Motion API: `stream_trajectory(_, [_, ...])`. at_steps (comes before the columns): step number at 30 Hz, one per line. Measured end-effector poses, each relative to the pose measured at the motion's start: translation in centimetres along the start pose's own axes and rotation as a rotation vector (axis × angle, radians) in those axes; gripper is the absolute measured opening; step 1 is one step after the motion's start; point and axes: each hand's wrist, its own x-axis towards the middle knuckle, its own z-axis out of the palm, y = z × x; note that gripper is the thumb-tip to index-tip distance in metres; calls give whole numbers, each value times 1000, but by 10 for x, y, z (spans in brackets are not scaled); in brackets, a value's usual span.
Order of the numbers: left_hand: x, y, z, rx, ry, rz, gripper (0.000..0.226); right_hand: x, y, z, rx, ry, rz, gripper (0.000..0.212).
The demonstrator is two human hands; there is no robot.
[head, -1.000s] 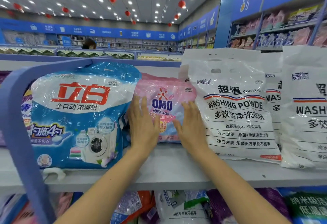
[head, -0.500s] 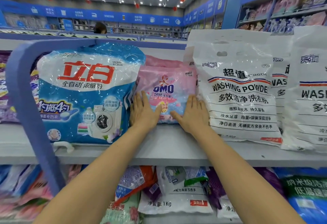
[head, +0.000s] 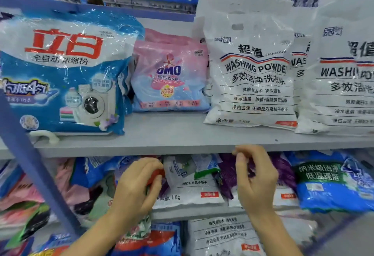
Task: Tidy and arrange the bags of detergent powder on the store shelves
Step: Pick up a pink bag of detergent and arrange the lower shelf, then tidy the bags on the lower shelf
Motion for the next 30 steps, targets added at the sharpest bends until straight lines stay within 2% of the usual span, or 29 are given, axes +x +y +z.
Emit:
stream_trajectory(2, [-25,-19,12,66,-82,-99,22,-39,9,12,-28,-60,72,12])
stream_trajectory(5, [-42,-48,26,307,-239,-267,34,-84,27,42,-134,-231,151,11])
stream_trajectory(8, [-37,-67,35,509,-373,-405,43,-98,41,71,-232,-437,197,27])
stream_trajectory(11, [-32,-80,43,597,-405,-332,60,-95,51,102,-404,-649,136,46])
stream_trajectory(14, [-41,-88,54,619,-389,-249,64,-96,68,131,-487,-791,37,68])
stream_trajectory(20, [-75,-118,69,659,-474,-295,63,-117,94,155,-552,-865,-102,83])
stream_trajectory(21, [-78,-122,71,676,-479,-290,63,-119,95,157,-548,-852,-101,77])
stream_trajectory(25, [-81,-126,73,717,-444,-247,65,-113,94,155,-471,-607,-106,41])
stream_trajectory(30, [-82,-124,73,684,-443,-276,64,-81,83,128,-180,-543,72,28])
